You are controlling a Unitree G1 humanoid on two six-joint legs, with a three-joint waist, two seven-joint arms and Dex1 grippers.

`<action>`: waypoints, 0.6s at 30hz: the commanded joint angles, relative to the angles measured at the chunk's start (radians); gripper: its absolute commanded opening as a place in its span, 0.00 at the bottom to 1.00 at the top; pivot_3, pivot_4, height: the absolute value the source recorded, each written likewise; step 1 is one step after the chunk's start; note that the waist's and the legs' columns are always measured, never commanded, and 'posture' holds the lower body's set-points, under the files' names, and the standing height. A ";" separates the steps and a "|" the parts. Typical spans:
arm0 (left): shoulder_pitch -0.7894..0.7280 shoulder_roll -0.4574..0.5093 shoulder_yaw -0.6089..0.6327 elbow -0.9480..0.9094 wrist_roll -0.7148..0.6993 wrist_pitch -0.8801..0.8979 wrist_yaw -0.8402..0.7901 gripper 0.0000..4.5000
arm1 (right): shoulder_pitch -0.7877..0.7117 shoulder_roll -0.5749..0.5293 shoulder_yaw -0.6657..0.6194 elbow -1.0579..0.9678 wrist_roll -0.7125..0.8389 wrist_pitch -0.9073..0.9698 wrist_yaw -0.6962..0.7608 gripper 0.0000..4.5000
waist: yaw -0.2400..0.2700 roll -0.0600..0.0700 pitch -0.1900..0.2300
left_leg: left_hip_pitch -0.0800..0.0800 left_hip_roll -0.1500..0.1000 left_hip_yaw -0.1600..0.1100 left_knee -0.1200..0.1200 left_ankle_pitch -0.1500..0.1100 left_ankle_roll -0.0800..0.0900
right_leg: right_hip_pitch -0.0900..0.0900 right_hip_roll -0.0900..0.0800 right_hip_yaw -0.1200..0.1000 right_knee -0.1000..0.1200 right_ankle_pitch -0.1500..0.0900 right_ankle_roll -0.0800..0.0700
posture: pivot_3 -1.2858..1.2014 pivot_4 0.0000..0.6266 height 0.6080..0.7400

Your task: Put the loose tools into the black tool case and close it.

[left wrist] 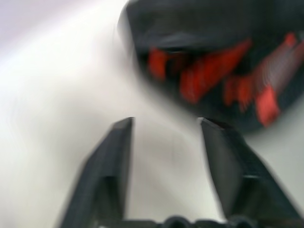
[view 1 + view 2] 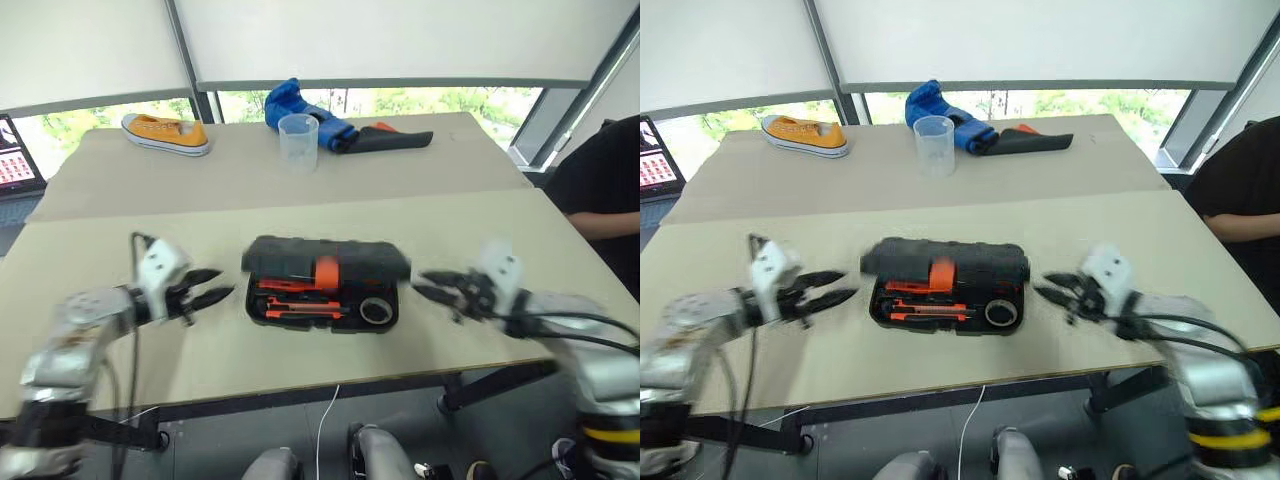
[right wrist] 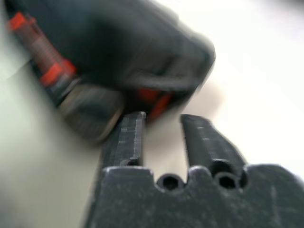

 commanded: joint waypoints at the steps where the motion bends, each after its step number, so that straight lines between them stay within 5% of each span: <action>1: -0.059 0.061 -0.033 0.129 0.039 -0.106 -0.095 0.70 | 0.092 -0.048 -0.031 -0.071 0.043 0.012 0.072 0.35 | 0.009 0.002 0.001 | 0.004 0.000 0.000 0.000 0.000 0.000 | 0.005 -0.001 0.000 -0.002 -0.001 0.001 | 0.52 0.24 0.88; 3: -0.244 0.005 -0.115 0.288 0.108 -0.170 -0.043 0.70 | 0.076 -0.017 -0.008 -0.071 0.050 0.029 0.028 0.35 | 0.022 0.003 0.004 | 0.016 0.002 0.000 -0.003 -0.003 0.004 | 0.020 -0.001 0.000 -0.008 -0.008 0.012 | 0.52 0.24 0.88; 8: -0.616 -0.203 -0.313 0.627 0.292 -0.408 0.012 0.35 | 0.023 0.029 0.119 -0.093 0.003 0.018 -0.012 0.03 | 0.045 -0.002 0.004 | 0.023 0.002 0.001 -0.002 -0.001 0.001 | 0.033 -0.001 -0.001 -0.013 -0.005 0.017 | 0.52 0.24 0.88; 13: -0.851 -0.383 -0.447 0.967 0.447 -0.647 0.053 0.01 | -0.053 0.052 0.284 -0.047 -0.108 -0.062 -0.015 0.00 | 0.045 -0.003 0.003 | 0.018 0.001 0.001 -0.001 0.000 0.001 | 0.027 -0.003 0.000 -0.013 0.001 0.008 | 0.52 0.24 0.88; 18: -0.952 -0.479 -0.510 1.173 0.540 -0.816 0.087 0.01 | -0.132 0.088 0.388 0.010 -0.171 -0.102 -0.013 0.00 | 0.016 -0.004 0.002 | 0.004 -0.001 0.002 0.003 0.000 0.001 | 0.015 -0.005 -0.001 -0.012 0.002 0.007 | 0.52 0.24 0.88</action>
